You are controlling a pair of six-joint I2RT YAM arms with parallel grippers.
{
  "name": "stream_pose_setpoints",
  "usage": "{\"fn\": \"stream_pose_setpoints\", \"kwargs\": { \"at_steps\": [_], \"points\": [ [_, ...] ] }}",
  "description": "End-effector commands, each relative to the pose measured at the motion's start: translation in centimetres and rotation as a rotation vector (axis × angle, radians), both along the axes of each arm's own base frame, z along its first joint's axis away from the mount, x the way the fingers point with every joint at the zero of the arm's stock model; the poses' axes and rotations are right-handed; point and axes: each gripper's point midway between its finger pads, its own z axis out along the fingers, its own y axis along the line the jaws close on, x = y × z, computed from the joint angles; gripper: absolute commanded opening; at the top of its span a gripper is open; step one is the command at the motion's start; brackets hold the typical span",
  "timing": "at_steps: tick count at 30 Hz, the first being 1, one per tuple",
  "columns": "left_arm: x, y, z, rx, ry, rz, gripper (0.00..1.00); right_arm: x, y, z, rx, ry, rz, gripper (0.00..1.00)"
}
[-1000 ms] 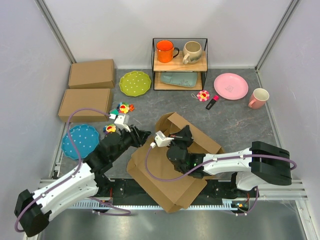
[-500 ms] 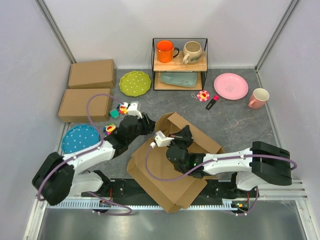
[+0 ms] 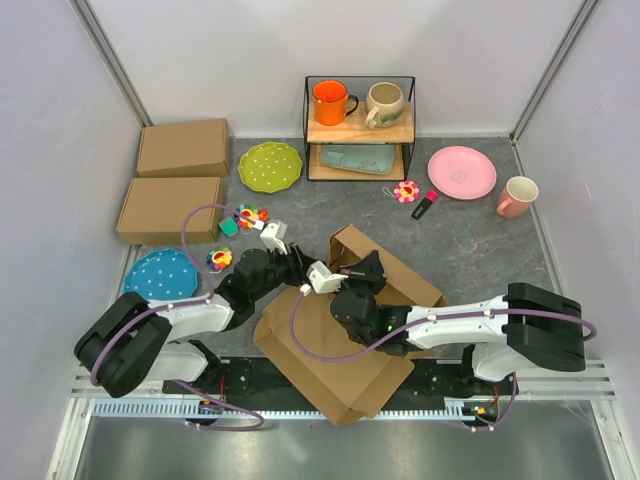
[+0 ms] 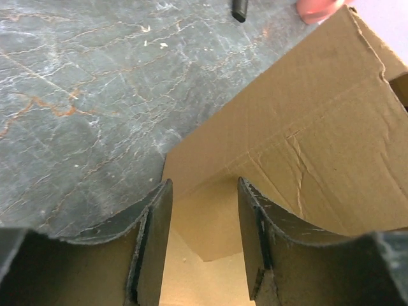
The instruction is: Fold the paper box
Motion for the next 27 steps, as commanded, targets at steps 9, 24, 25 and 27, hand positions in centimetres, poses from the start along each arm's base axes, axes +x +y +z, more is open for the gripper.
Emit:
{"fn": "stream_pose_setpoints", "kwargs": {
  "at_steps": [9,24,25,27],
  "points": [
    [0.0,0.2,5.2,-0.178,-0.331,-0.013,0.68,-0.3,1.6,-2.0,-0.016,0.086,0.076,0.0],
    [0.6,-2.8,6.6,-0.223,-0.474,-0.14,0.72,-0.3,2.5,-2.5,-0.009,0.111,0.093,0.0],
    [0.8,-2.9,6.6,-0.228,-0.486,-0.136,0.73,-0.3,2.5,-2.4,-0.009,0.111,0.095,0.0],
    [1.0,-3.0,7.0,-0.24,-0.513,-0.133,0.73,-0.2,2.6,-2.5,-0.01,0.112,0.096,0.0]
  ]
}}
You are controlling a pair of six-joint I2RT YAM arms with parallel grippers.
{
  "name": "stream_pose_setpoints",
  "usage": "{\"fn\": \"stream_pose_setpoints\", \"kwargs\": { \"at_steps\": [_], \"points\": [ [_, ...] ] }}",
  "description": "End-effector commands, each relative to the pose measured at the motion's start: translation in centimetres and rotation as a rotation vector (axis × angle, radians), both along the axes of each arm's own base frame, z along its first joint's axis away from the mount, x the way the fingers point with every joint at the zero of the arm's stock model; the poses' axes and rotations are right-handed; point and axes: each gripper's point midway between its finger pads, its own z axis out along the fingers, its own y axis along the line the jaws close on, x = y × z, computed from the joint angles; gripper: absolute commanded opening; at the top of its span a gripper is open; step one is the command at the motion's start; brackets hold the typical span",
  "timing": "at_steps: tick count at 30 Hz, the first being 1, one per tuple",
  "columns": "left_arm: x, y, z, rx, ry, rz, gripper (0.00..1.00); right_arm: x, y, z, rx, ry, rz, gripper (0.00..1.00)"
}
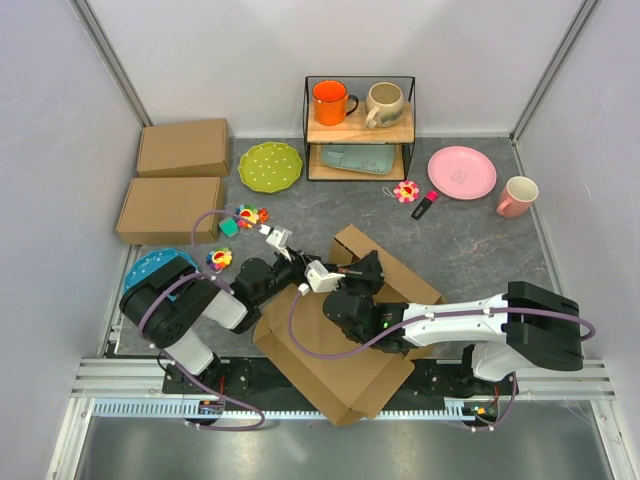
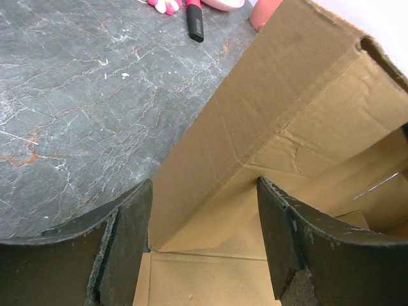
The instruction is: Fold the paper box
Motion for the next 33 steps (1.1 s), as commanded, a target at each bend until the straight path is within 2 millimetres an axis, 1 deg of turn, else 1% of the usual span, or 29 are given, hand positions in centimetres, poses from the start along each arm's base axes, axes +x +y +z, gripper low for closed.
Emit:
{"fn": "stream_pose_setpoints", "kwargs": {
  "at_steps": [1,4,7,11,14,16,21,24,25,27,28,30,31,33],
  "points": [
    [1.0,-1.1,7.3,-0.163,-0.306,-0.021,0.73,-0.3,2.5,-2.6,0.036,0.087,0.113,0.0],
    [0.9,-2.0,8.1,-0.177,-0.328,-0.066,0.73,-0.3,2.3,-2.7,0.032,0.089,0.112,0.0],
    [1.0,-2.1,8.9,-0.179,-0.359,-0.07,0.74,-0.3,2.2,-2.6,0.038,0.09,0.115,0.0],
    [1.3,-2.1,10.3,-0.181,-0.42,-0.06,0.76,-0.3,2.2,-2.6,0.038,0.093,0.117,0.0],
    [1.8,-2.4,10.8,-0.176,-0.443,-0.058,0.75,-0.3,2.3,-2.7,0.038,0.096,0.117,0.0],
    [2.1,-2.7,10.4,-0.162,-0.433,-0.058,0.73,-0.3,2.4,-2.9,0.04,0.101,0.119,0.0],
    [2.9,-3.0,11.4,-0.185,-0.446,-0.044,0.66,-0.4,2.6,-3.2,0.041,0.112,0.128,0.0],
    [3.4,-3.6,11.4,-0.157,-0.464,-0.057,0.58,-0.3,2.6,-3.2,0.038,0.119,0.126,0.0],
    [3.7,-3.7,10.7,-0.127,-0.46,-0.061,0.51,-0.4,2.7,-3.2,0.041,0.121,0.128,0.0],
    [3.8,-4.0,10.8,-0.115,-0.471,-0.074,0.43,-0.5,2.8,-3.1,0.05,0.13,0.133,0.0],
    [3.8,-4.1,10.6,-0.106,-0.475,-0.075,0.32,-0.4,2.7,-2.8,0.068,0.129,0.132,0.0],
    [3.8,-4.1,10.3,-0.092,-0.475,-0.082,0.21,-0.6,2.8,-2.7,0.073,0.142,0.139,0.0],
    [3.8,-4.1,10.1,-0.081,-0.478,-0.083,0.12,-0.6,2.8,-2.6,0.075,0.147,0.14,0.0],
    [3.7,-4.2,9.6,-0.063,-0.47,-0.092,0.06,-0.6,2.8,-2.3,0.087,0.149,0.134,0.0]
  ]
}}
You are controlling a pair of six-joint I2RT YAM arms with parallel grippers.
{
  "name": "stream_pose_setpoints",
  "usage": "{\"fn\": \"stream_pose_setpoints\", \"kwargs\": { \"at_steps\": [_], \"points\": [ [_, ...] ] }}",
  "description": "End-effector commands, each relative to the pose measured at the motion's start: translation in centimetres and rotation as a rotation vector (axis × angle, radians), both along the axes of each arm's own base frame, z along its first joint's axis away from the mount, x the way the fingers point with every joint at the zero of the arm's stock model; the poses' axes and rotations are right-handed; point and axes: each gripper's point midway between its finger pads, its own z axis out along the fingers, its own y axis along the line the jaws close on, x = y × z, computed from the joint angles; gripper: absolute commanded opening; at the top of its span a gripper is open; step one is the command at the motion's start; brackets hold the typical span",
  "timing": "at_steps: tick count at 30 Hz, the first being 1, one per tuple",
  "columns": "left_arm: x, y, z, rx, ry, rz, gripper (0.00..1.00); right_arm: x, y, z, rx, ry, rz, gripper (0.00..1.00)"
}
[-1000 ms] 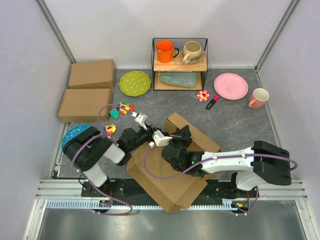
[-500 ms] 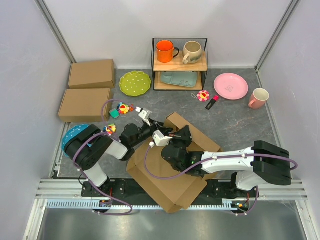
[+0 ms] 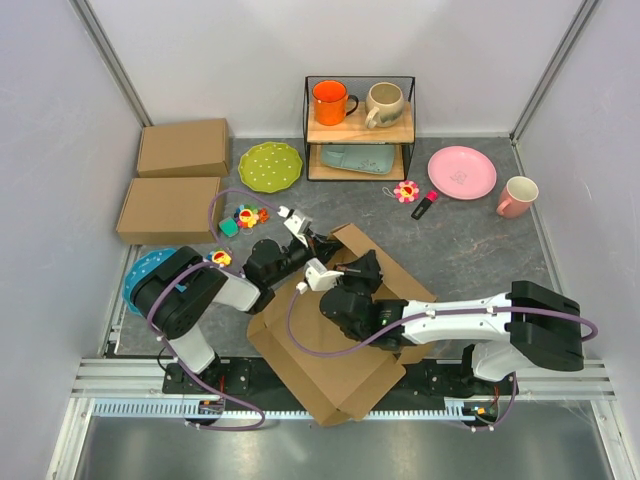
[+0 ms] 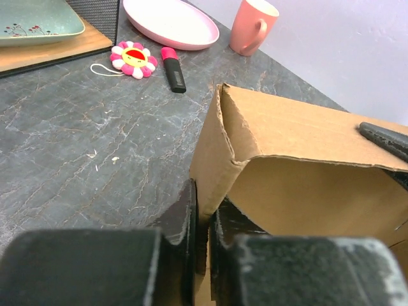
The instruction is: Fold the paper box
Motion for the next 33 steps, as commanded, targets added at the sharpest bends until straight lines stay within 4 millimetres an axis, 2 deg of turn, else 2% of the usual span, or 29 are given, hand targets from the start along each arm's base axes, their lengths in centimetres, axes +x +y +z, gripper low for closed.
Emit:
{"fn": "stream_pose_setpoints", "kwargs": {
  "at_steps": [1,7,10,11,14,19,24,25,26,27,31,33],
  "points": [
    [0.3,-0.3,5.7,-0.115,-0.219,-0.012,0.02,-0.7,2.4,-2.1,0.079,0.12,0.123,0.01],
    [0.3,0.2,5.2,-0.098,-0.201,0.013,0.02,-0.7,2.3,-1.4,0.107,0.106,0.112,0.02],
    [0.4,0.5,4.9,-0.093,-0.193,0.033,0.02,-0.6,2.3,-0.2,0.167,0.083,0.085,0.14],
    [0.3,0.6,4.7,-0.091,-0.189,0.037,0.02,-0.5,2.3,0.3,0.188,0.08,0.081,0.31],
    [0.4,1.1,4.5,-0.075,-0.19,0.062,0.02,-0.6,2.4,2.7,0.31,0.062,0.071,0.5],
    [0.7,1.8,4.8,-0.055,-0.204,0.109,0.02,-0.7,2.0,6.4,0.456,0.036,0.07,0.6],
    [0.9,2.2,5.8,-0.046,-0.222,0.142,0.02,-1.3,1.4,7.9,0.519,0.061,0.101,0.7],
    [0.8,2.1,6.2,-0.042,-0.23,0.143,0.02,-1.5,1.2,8.0,0.533,0.073,0.112,0.76],
    [1.1,2.4,6.1,-0.019,-0.22,0.173,0.02,-1.8,1.8,8.1,0.578,0.099,0.145,0.8],
    [1.1,2.5,6.1,0.006,-0.233,0.187,0.02,-2.1,1.5,8.8,0.631,0.107,0.166,0.82],
    [1.5,2.8,6.2,0.056,-0.241,0.244,0.02,-3.4,2.2,10.7,0.824,0.165,0.283,0.95],
    [2.1,3.4,6.0,0.071,-0.224,0.296,0.02,-3.9,2.6,11.3,0.881,0.19,0.319,0.96]
  ]
}}
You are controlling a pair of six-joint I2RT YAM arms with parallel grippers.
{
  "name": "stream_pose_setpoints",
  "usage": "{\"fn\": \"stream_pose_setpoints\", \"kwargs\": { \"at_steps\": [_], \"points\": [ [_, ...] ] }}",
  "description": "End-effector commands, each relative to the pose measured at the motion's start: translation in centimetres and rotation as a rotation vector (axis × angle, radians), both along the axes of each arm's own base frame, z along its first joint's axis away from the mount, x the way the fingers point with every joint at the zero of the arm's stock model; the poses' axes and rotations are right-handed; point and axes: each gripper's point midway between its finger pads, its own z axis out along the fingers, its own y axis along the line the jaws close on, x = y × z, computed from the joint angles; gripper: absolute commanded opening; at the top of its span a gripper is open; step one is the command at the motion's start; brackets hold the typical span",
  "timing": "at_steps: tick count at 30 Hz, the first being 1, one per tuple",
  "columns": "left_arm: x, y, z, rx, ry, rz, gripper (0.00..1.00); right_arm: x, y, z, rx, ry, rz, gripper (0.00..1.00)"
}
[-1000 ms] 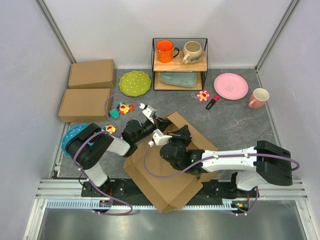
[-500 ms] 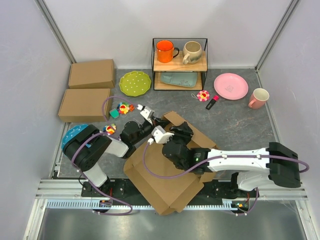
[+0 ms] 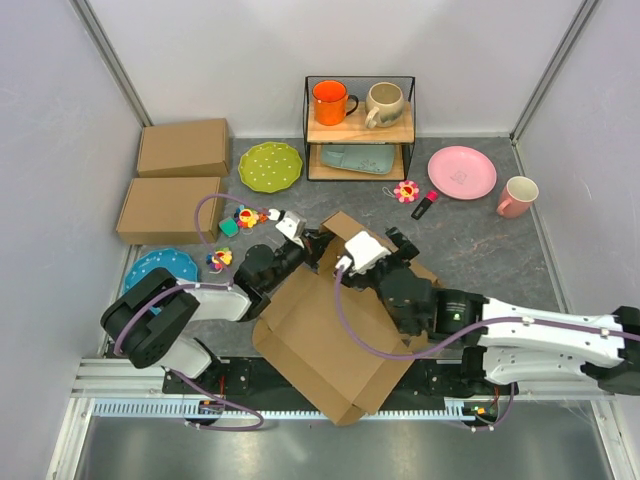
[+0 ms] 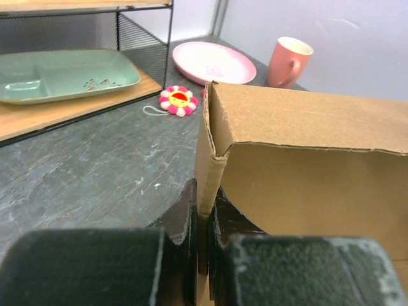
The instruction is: Fold the paper box
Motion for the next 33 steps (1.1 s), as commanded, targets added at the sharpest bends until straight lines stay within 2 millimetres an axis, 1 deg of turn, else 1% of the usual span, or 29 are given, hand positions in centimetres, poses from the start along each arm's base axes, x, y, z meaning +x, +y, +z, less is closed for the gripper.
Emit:
{"fn": "stream_pose_setpoints", "kwargs": {
  "at_steps": [1,3,4,6,7,8,9,10,11,12,13,14,15,16,17,19,20,22,23,26,29,32,33],
  "points": [
    [1.9,1.6,1.4,0.033,-0.053,0.149,0.02,-1.7,1.8,2.0,0.216,0.063,0.136,0.97],
    [2.3,2.2,0.9,0.035,-0.025,0.195,0.02,-2.1,2.3,2.6,0.269,0.088,0.166,0.98],
    [2.3,2.3,0.6,0.037,-0.012,0.212,0.02,-2.6,2.9,2.8,0.287,0.107,0.205,0.98],
    [2.7,3.1,-0.3,0.04,0.037,0.267,0.02,-2.8,3.3,4.2,0.365,0.119,0.213,0.98],
    [2.6,3.1,-0.5,0.04,0.051,0.275,0.02,-2.2,2.7,4.9,0.41,0.105,0.155,0.98],
    [2.7,3.6,-0.7,0.039,0.066,0.314,0.02,-1.5,2.5,4.9,0.426,0.106,0.108,0.98],
    [2.6,3.8,-1.0,0.043,0.075,0.329,0.02,-0.7,2.1,5.4,0.455,0.102,0.059,0.97],
    [2.3,3.6,-1.2,0.051,0.083,0.336,0.02,-0.1,2.1,5.0,0.501,0.133,0.016,0.9],
    [2.4,4.2,-1.3,0.046,0.089,0.379,0.02,1.1,2.3,4.1,0.499,0.152,-0.012,0.86],
    [2.3,4.4,-1.8,0.052,0.097,0.398,0.02,1.5,2.5,3.7,0.516,0.17,-0.019,0.8],
    [2.2,4.4,-1.5,0.037,0.089,0.408,0.02,2.0,2.9,3.7,0.565,0.181,-0.024,0.67],
    [2.4,4.7,-1.8,0.036,0.082,0.429,0.02,2.8,3.3,3.1,0.575,0.195,-0.02,0.6],
    [2.2,4.9,-2.2,0.039,0.074,0.437,0.02,3.1,3.7,2.6,0.583,0.201,-0.017,0.54],
    [2.0,4.7,-2.2,0.038,0.058,0.437,0.02,3.5,4.1,2.6,0.597,0.201,-0.015,0.43],
    [2.3,5.0,-1.8,0.026,0.019,0.466,0.02,4.4,4.6,1.9,0.595,0.205,-0.03,0.39],
    [2.4,5.0,-1.5,0.016,-0.004,0.493,0.02,5.3,5.4,1.3,0.586,0.217,-0.038,0.31],
    [2.7,5.4,-1.9,0.026,-0.008,0.525,0.02,6.2,5.8,-0.1,0.561,0.234,-0.062,0.29],
    [3.0,5.2,-1.7,0.021,-0.015,0.538,0.02,7.1,6.3,-1.2,0.557,0.258,-0.072,0.25],
    [3.1,5.2,-1.7,0.025,-0.022,0.543,0.02,8.0,6.3,-2.5,0.539,0.277,-0.087,0.23],
    [3.3,5.4,-1.7,0.034,-0.035,0.57,0.02,8.4,6.6,-5.3,0.499,0.321,-0.095,0.2],
    [3.5,6.2,-2.1,0.037,-0.026,0.616,0.02,8.3,6.3,-7.2,0.471,0.344,-0.101,0.19],
    [3.5,6.2,-2.3,0.063,-0.031,0.613,0.02,8.1,5.9,-7.0,0.487,0.335,-0.097,0.19],
    [3.5,6.2,-2.4,0.077,-0.029,0.615,0.02,8.2,5.7,-6.4,0.493,0.324,-0.097,0.2]
  ]
}}
